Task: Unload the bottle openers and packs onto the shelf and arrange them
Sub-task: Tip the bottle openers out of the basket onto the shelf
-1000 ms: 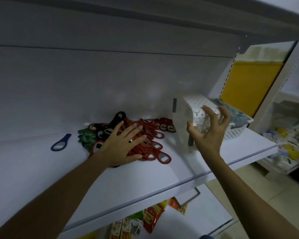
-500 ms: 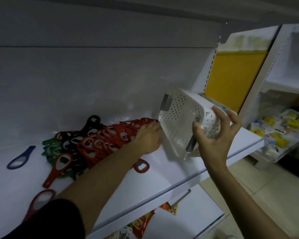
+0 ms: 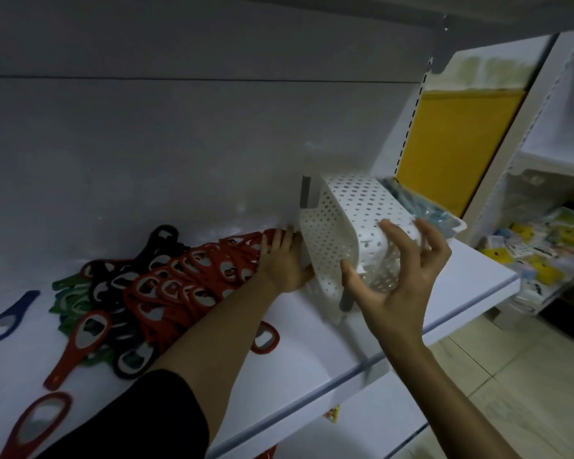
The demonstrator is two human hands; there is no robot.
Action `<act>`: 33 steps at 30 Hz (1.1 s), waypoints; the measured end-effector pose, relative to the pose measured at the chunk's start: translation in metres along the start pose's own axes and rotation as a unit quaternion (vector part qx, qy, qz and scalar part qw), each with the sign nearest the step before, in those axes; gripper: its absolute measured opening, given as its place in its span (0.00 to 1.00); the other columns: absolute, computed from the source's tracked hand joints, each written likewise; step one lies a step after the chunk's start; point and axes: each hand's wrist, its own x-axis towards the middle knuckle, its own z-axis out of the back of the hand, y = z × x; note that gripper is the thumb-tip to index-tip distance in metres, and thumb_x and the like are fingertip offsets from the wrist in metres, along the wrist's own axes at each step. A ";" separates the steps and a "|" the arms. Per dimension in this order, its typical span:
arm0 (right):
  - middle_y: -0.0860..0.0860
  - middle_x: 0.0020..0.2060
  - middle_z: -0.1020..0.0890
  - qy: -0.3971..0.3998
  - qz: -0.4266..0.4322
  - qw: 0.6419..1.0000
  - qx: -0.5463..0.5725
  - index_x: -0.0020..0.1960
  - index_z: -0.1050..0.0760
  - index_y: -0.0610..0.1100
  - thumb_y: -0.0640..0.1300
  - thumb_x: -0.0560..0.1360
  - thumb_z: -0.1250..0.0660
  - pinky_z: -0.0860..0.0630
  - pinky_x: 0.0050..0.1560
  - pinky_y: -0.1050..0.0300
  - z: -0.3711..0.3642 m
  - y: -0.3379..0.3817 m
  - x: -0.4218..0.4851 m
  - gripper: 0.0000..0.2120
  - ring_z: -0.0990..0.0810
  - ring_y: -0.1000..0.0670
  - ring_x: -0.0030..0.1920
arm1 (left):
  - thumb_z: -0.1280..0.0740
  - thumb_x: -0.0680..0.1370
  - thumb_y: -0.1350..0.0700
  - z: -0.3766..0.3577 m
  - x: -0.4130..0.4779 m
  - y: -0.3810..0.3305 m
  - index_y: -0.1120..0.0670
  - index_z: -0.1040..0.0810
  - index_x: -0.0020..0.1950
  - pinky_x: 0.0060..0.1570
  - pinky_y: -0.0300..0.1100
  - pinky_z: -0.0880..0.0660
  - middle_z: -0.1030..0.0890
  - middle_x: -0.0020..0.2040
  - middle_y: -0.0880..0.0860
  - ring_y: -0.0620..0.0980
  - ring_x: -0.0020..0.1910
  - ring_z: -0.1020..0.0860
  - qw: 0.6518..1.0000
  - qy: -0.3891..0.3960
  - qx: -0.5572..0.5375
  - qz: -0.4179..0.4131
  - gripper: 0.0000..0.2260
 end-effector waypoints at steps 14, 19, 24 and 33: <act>0.47 0.69 0.39 -0.060 -0.131 0.988 0.050 0.63 0.31 0.54 0.54 0.67 0.25 0.34 0.71 0.54 0.001 0.012 -0.016 0.28 0.40 0.52 0.71 | 0.44 0.79 0.45 0.033 -0.017 0.021 0.58 0.44 0.76 0.72 0.56 0.47 0.44 0.76 0.57 0.56 0.74 0.45 0.996 0.083 0.015 0.004 0.29; 0.46 0.69 0.40 -0.052 -0.110 0.992 0.039 0.63 0.31 0.54 0.54 0.65 0.27 0.37 0.69 0.62 0.008 0.015 -0.022 0.29 0.42 0.52 0.72 | 0.47 0.80 0.44 0.031 0.016 0.014 0.55 0.59 0.77 0.73 0.57 0.59 0.57 0.78 0.53 0.53 0.77 0.58 0.988 0.156 0.000 0.005 0.33; 0.44 0.69 0.39 -0.035 -0.098 0.994 0.024 0.63 0.31 0.53 0.53 0.65 0.27 0.39 0.72 0.60 0.002 0.014 -0.019 0.28 0.42 0.50 0.72 | 0.48 0.79 0.39 0.032 0.012 0.021 0.53 0.42 0.75 0.67 0.53 0.38 0.38 0.72 0.59 0.60 0.67 0.34 0.985 0.156 0.047 -0.055 0.29; 0.45 0.71 0.39 -0.079 -0.300 0.942 0.128 0.72 0.37 0.49 0.59 0.76 0.40 0.41 0.70 0.61 -0.047 0.020 -0.020 0.27 0.40 0.49 0.71 | 0.46 0.80 0.43 0.062 -0.055 0.055 0.49 0.35 0.73 0.68 0.67 0.46 0.36 0.74 0.50 0.52 0.72 0.39 0.989 0.076 0.050 -0.112 0.22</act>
